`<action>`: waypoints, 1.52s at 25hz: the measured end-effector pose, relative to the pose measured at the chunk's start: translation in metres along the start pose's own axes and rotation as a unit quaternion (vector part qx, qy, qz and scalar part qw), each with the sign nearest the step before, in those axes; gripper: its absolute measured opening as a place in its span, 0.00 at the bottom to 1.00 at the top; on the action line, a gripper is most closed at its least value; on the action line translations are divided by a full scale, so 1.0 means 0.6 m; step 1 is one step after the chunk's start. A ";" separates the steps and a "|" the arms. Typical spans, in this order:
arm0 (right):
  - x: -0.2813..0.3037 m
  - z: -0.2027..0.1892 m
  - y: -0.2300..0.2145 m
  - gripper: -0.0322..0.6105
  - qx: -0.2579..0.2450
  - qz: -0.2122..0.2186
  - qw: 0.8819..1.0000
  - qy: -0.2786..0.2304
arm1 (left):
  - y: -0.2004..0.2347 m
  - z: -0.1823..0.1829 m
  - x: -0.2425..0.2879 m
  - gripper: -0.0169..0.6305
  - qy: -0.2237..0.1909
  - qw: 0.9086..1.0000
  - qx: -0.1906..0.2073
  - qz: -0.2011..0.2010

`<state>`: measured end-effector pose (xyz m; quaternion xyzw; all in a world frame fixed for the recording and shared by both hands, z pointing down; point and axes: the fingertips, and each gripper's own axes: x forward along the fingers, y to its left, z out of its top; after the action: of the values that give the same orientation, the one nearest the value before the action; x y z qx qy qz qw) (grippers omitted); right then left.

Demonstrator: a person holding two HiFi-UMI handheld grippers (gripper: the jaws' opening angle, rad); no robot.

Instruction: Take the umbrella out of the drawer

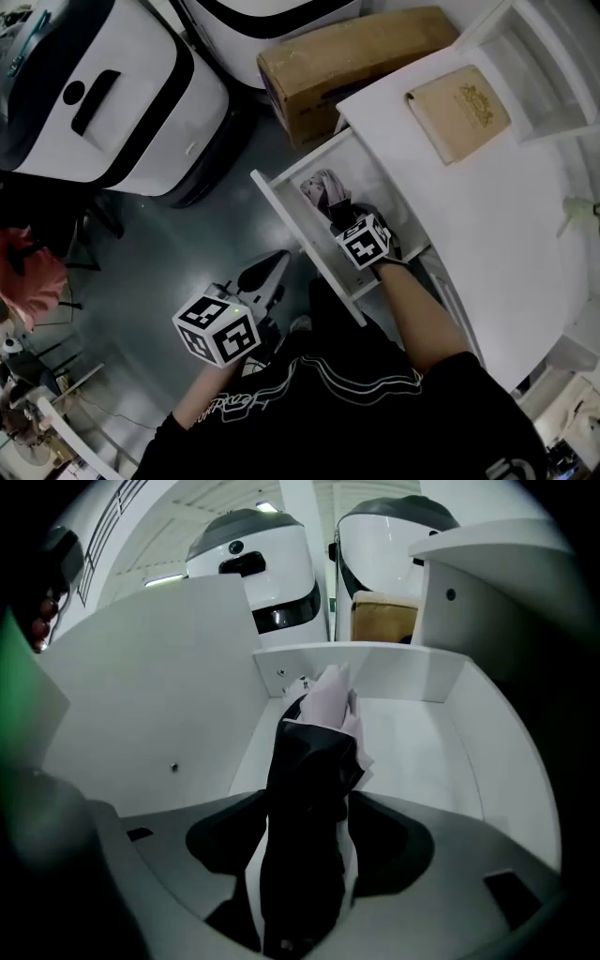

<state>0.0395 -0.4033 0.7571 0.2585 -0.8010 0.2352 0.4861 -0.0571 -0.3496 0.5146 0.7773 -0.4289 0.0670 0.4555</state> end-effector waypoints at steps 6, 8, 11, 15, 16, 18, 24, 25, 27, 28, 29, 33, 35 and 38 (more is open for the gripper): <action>0.040 -0.007 -0.001 0.44 -0.010 -0.005 0.999 0.032 | 0.013 -0.004 0.003 0.06 0.003 1.000 0.004 0.004; 0.042 -0.008 -0.005 0.44 -0.010 -0.013 0.999 0.037 | 0.016 -0.004 0.000 0.06 0.003 1.000 0.010 0.006; 0.046 -0.008 -0.004 0.44 -0.013 -0.016 0.999 0.043 | 0.024 -0.008 -0.003 0.06 0.004 1.000 0.008 0.010; 0.042 -0.004 -0.009 0.43 -0.006 -0.017 0.999 0.049 | 0.025 -0.013 -0.002 0.06 0.007 1.000 0.008 0.010; 0.041 -0.003 -0.011 0.43 -0.002 -0.019 0.999 0.047 | 0.023 -0.014 -0.003 0.06 0.008 1.000 0.008 0.008; 0.040 -0.003 -0.014 0.40 0.010 -0.021 0.999 0.041 | 0.019 -0.018 -0.004 0.06 0.010 1.000 0.008 0.006; 0.023 0.005 -0.017 0.38 0.044 -0.014 0.999 0.027 | 0.008 -0.023 -0.010 0.06 0.014 1.000 0.017 0.006; 0.017 0.007 -0.017 0.38 0.046 -0.015 0.999 0.022 | 0.005 -0.024 -0.012 0.06 0.013 1.000 0.018 0.005; 0.002 0.009 -0.017 0.38 0.045 -0.022 0.999 0.012 | -0.003 -0.025 -0.016 0.06 0.013 1.000 0.019 0.001; -0.006 0.007 -0.018 0.38 0.047 -0.025 0.999 0.007 | -0.008 -0.027 -0.020 0.06 0.013 1.000 0.020 -0.001; -0.014 0.007 -0.018 0.38 0.052 -0.028 0.998 0.002 | -0.012 -0.028 -0.024 0.06 0.014 1.000 0.023 -0.002; -0.065 0.016 -0.007 0.38 0.054 -0.037 0.997 -0.028 | -0.026 -0.031 -0.037 0.06 0.014 0.999 0.038 -0.008; -0.098 0.022 0.000 0.38 0.048 -0.046 0.997 -0.045 | -0.035 -0.030 -0.045 0.06 0.011 0.999 0.044 -0.012; -0.150 0.030 0.014 0.38 0.053 -0.056 0.994 -0.079 | -0.056 -0.031 -0.060 0.06 0.007 0.998 0.051 -0.024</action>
<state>0.0574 -0.3915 0.6672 0.3461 -0.8073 0.2282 0.4199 -0.0495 -0.3066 0.4855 0.8088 -0.4032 0.0832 0.4199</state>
